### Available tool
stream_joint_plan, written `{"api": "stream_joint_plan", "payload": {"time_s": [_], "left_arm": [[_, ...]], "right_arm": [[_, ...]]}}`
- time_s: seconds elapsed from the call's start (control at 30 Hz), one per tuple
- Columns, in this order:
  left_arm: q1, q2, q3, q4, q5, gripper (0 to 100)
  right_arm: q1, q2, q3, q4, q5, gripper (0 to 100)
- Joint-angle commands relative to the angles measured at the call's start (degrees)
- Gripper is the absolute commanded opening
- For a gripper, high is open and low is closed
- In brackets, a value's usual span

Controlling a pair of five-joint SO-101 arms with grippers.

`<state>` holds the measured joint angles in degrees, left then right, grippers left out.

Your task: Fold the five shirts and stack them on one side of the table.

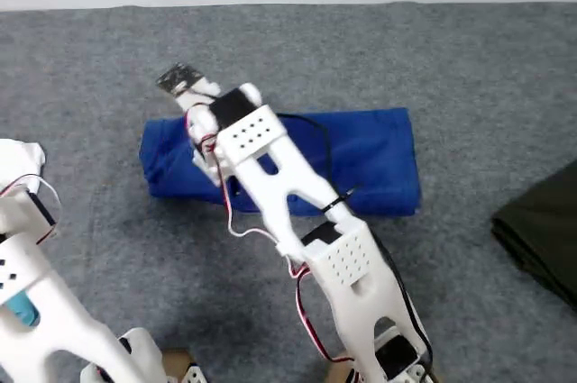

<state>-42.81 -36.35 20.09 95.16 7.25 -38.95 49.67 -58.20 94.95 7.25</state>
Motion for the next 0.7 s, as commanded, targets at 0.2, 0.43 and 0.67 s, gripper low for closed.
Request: {"api": "stream_joint_plan", "payload": {"time_s": [0.2,0.43,0.67], "left_arm": [[-0.09,-1.41,-0.22,-1.93,-0.44,0],[-0.09,-1.41,-0.22,-1.85,-0.53,0],[-0.09,-1.41,-0.31,-1.76,-0.53,0]], "right_arm": [[3.65,0.31,-2.81,-1.8,0.53,1.0],[3.65,2.77,-2.81,-4.44,0.53,6.4],[3.56,1.19,-8.26,-1.36,0.44,22.7]]}}
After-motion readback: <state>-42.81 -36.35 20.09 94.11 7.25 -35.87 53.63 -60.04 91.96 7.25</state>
